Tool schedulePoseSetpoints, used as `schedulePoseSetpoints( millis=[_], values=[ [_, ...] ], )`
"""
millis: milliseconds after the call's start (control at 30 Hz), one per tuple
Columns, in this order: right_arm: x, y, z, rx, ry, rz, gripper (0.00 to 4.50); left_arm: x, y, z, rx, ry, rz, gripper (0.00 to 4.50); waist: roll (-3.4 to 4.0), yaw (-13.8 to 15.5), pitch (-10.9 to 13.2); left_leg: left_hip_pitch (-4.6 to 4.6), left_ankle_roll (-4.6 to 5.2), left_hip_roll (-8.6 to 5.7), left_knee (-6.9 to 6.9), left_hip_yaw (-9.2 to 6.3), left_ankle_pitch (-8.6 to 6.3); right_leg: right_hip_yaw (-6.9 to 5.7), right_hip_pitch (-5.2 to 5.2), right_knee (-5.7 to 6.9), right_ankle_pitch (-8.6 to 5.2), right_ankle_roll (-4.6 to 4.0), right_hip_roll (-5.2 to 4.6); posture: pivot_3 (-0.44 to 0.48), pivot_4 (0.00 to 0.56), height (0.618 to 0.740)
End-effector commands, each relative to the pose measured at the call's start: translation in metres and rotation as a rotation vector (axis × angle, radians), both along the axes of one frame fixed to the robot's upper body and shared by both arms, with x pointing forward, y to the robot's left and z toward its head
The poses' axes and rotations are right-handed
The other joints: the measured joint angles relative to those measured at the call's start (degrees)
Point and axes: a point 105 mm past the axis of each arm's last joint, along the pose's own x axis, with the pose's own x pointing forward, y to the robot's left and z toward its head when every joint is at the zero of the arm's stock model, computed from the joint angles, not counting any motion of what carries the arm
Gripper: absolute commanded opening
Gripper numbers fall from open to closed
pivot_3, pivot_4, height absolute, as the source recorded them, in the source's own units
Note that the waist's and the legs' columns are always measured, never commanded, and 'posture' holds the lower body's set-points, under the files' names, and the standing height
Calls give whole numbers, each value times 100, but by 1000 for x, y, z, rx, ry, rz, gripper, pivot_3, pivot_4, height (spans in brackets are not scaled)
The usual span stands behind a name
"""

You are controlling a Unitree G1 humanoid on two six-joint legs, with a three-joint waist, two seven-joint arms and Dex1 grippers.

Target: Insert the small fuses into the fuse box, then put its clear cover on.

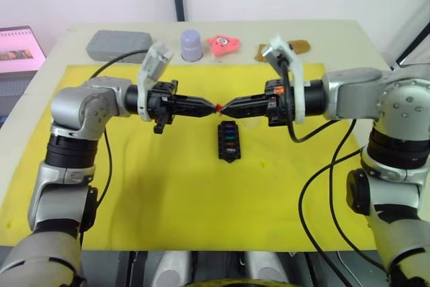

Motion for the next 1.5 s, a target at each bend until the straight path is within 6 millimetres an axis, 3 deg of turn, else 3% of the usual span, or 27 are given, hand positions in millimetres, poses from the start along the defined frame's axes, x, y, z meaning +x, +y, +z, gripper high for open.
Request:
schedulePoseSetpoints(
  millis=[33,167,367,467,667,1067,1500],
  values=[
    [-5,4,11,0,-49,29,21,8,5,4,28,-79,61,0,0,0,0,0,0,0,0,0,0,0,0,0,0,0,0,0,150,740],
    [0,1,10,-82,-135,12,0,26,7,-9,136,-206,148,1395,0,5,0,1,0,-1,-1,1,0,0,0,-1,0,0,0,0,150,740],
    [43,-12,-26,-392,-423,45,0,50,3,-57,319,-452,162,4475,0,5,0,1,0,-31,-3,10,0,0,0,-7,1,1,0,0,150,740],
    [58,-13,-33,-441,-504,110,0,62,-6,-64,297,-547,188,4475,-3,1,2,-3,1,-33,1,13,0,3,-4,-6,4,7,-1,0,150,740],
    [81,-16,-48,-508,-530,176,0,66,-11,-88,322,-586,145,4475,-4,-19,2,-28,-4,-32,1,15,3,2,-38,0,4,8,-5,0,150,740],
    [82,-9,-52,-500,-510,242,0,65,-11,-104,335,-570,107,4475,-3,-1,2,-53,-8,-34,9,5,5,-4,-56,2,5,9,-10,0,150,740],
    [83,-16,-59,-510,-482,229,0,66,-16,-101,327,-593,97,4475,-2,-15,2,-54,-9,-37,10,3,5,-6,-57,4,6,11,-12,0,150,740]
  ],
)
